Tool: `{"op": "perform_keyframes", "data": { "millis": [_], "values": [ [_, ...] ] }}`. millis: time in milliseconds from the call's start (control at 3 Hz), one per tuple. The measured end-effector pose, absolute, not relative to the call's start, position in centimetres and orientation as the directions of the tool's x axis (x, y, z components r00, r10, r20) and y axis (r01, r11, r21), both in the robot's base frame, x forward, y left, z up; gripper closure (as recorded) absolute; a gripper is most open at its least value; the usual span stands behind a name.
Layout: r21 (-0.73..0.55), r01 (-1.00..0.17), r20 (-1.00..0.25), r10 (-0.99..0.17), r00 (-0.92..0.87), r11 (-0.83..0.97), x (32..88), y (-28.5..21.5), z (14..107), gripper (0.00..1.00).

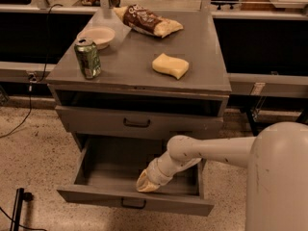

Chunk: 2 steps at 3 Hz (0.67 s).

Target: Open middle drawer

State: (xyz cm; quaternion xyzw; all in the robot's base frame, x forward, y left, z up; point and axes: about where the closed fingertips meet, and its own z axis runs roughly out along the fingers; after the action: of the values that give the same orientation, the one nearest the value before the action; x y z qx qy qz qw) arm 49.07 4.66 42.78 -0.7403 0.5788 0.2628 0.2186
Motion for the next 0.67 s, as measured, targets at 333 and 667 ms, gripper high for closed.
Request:
{"op": "perform_keyframes", "data": {
  "millis": [333,667],
  "values": [
    [-0.007,-0.973,-0.640,-0.747,0.181,-0.230,49.04,4.59,42.56,0.38],
    [-0.007,-0.973,-0.640,-0.747,0.181,-0.230,49.04,4.59,42.66,0.29]
  ]
}}
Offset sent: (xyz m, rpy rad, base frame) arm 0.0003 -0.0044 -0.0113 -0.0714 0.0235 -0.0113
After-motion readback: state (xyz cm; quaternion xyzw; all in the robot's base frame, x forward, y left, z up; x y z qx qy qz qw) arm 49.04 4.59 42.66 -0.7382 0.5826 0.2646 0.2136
